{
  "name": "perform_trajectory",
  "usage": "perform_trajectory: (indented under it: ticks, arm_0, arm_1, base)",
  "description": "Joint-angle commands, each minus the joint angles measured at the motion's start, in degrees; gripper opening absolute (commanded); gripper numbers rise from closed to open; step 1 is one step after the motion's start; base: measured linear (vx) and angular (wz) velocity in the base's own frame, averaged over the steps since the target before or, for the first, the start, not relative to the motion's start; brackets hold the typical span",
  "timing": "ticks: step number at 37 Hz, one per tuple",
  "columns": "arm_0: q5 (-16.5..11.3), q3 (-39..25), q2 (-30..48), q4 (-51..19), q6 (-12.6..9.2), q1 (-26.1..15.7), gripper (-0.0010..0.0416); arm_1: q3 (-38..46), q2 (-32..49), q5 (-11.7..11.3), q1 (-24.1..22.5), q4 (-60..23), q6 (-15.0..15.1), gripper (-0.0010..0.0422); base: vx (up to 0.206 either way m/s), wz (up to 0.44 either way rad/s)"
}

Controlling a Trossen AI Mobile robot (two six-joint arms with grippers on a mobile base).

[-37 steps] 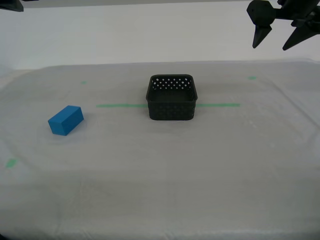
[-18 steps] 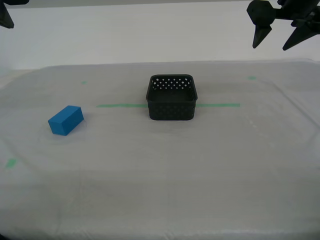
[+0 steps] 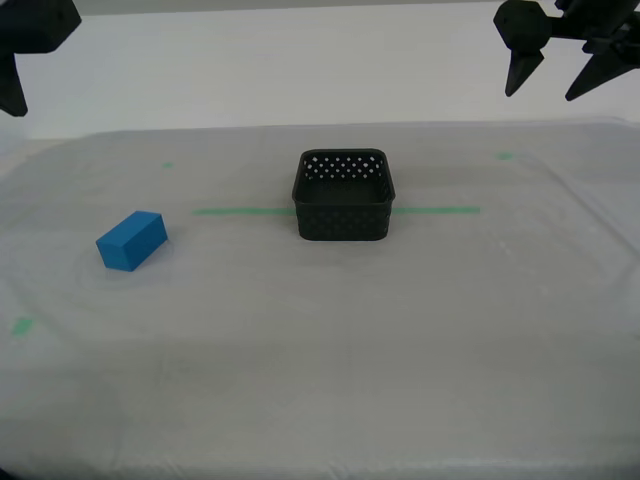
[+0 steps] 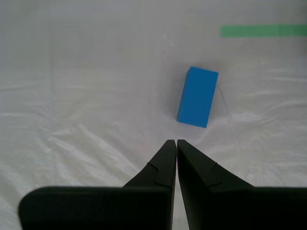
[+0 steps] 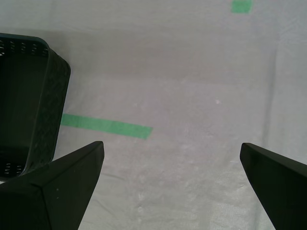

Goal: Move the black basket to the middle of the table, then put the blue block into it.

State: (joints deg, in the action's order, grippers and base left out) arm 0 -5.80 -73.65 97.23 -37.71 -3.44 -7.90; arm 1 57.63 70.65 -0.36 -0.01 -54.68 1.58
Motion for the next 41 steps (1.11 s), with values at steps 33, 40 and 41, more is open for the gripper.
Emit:
perform_trajectory:
  ticks: [33,40,41]
  arm_0:
    - [-0.15,0.00,-0.04,0.02,0.07,-0.02,0.0398]
    - [-0.15,0.00,-0.04,0.11,0.07,-0.02,0.0399]
    - [-0.15,0.00,-0.04,0.09,0.07,-0.02,0.0399]
  arm_1:
    - [0.57,18.32,0.02,-1.92,7.41,4.39,0.0000]
    - [0.68,20.13,0.02,-4.02,9.81,4.42,0.0000]
    - [0.68,20.17,0.02,-4.42,10.08,4.42,0.0000]
  base:
    - [0.000,0.000]
    - [0.000,0.000]
    - [0.000,0.000]
